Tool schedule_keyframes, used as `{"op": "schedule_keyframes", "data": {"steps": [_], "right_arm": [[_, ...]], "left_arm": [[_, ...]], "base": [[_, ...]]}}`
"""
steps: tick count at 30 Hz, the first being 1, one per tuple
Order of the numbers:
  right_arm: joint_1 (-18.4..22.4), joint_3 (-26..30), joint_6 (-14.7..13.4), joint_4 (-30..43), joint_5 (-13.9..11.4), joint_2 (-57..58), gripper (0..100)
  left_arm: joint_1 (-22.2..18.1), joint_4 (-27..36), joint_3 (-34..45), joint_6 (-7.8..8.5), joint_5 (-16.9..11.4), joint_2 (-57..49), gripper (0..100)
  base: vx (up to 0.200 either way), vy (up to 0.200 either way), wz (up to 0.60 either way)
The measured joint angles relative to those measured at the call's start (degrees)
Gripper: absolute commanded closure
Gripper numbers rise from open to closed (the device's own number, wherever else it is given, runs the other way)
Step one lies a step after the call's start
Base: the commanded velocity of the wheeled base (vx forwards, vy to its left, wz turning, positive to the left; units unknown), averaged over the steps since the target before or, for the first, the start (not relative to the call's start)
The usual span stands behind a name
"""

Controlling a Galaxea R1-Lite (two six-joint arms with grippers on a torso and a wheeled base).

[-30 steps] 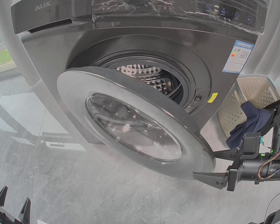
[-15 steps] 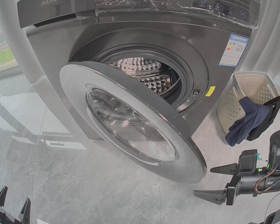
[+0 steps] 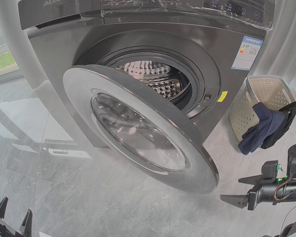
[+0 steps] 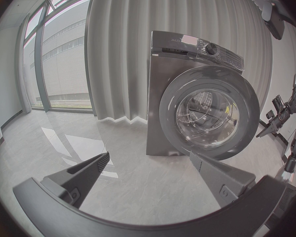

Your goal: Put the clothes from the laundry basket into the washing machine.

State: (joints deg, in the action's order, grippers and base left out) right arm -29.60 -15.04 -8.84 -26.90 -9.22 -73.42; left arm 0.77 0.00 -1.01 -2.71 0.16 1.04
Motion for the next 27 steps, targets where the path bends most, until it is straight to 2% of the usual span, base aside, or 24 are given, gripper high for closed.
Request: {"op": "schedule_keyframes", "data": {"steps": [5, 10, 19, 21, 27], "right_arm": [[2.04, -5.62, -0.07, -0.11, -0.30, -3.80, 0], [1.52, -9.68, -0.27, -0.11, -0.28, -7.69, 0], [-5.68, -5.21, -0.77, -0.22, -0.72, -7.80, 0], [-5.97, -4.96, -0.87, -0.27, -0.63, -7.25, 0], [-4.71, -7.58, -1.23, -0.38, -0.04, -7.86, 0]], "left_arm": [[0.00, 0.00, 0.00, 0.00, 0.00, 0.00, 0], [0.00, 0.00, 0.00, -0.02, 0.00, 0.00, 0], [0.00, 0.02, 0.00, -0.02, 0.00, 0.00, 0], [0.00, 0.00, 0.00, 0.00, 0.00, 0.00, 0], [0.00, 0.00, 0.00, 0.06, 0.00, 0.00, 0]], "base": [[0.000, 0.000, 0.00], [0.000, 0.000, 0.00], [0.000, 0.000, 0.00], [0.000, 0.000, 0.00], [-0.200, 0.000, 0.00]]}}
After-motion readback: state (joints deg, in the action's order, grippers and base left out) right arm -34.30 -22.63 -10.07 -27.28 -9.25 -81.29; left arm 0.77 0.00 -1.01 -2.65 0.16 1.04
